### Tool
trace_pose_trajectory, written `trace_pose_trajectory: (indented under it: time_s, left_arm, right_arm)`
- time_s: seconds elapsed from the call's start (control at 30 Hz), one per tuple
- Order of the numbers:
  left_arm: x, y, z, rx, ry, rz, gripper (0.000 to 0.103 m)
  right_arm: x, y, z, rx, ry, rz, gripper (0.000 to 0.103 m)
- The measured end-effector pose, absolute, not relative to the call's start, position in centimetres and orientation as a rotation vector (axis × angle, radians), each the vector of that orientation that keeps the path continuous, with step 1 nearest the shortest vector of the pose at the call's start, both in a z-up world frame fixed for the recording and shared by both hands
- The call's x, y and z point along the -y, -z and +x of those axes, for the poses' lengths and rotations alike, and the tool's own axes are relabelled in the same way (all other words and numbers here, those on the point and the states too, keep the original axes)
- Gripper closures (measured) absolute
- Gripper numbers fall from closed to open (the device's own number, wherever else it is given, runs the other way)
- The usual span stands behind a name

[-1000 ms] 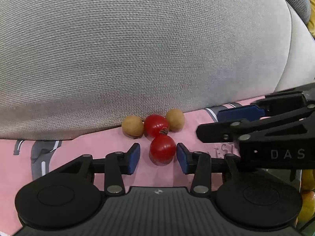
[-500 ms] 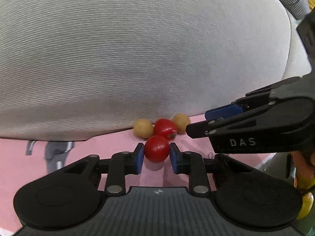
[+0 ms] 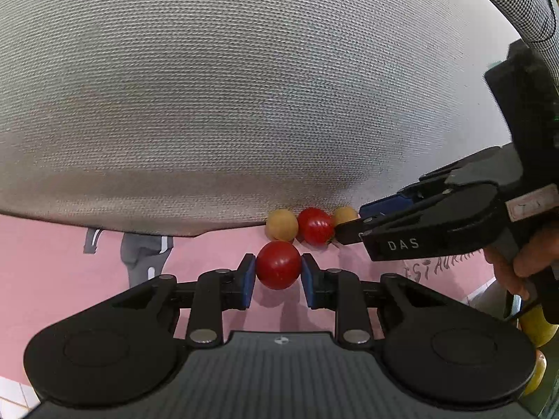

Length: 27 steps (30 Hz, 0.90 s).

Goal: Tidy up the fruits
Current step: 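Close the left gripper on a cherry tomato while the right gripper grasps a brown fruit, then lift the tomato and brown fruit and carry them over the colander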

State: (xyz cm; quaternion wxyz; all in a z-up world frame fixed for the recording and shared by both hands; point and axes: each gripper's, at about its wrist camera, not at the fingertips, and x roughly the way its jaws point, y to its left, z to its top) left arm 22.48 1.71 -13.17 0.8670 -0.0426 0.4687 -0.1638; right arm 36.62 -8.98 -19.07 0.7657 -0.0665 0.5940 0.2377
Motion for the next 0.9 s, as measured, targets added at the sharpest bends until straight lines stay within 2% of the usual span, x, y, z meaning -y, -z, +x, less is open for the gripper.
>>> trace_pose_trajectory:
  time_s: [0.1, 0.4, 0.9]
  left_arm:
    - [-2.0, 12.6, 22.1, -0.979, 0.34, -0.091, 0.072]
    - [-2.2, 11.3, 21.4, -0.969, 0.326, -0.094, 0.072]
    - [-0.5, 5.7, 15.6, -0.889, 0.384, -0.094, 0.072]
  right_arm:
    - [8.8, 19.5, 36.8, -1.303, -0.533, -0.134, 0.083]
    - [9.3, 17.4, 35.8, -1.268, -0.525, -0.133, 0.083]
    - [13.2, 7.4, 28.5, -1.112, -0.537, -0.002, 0.083]
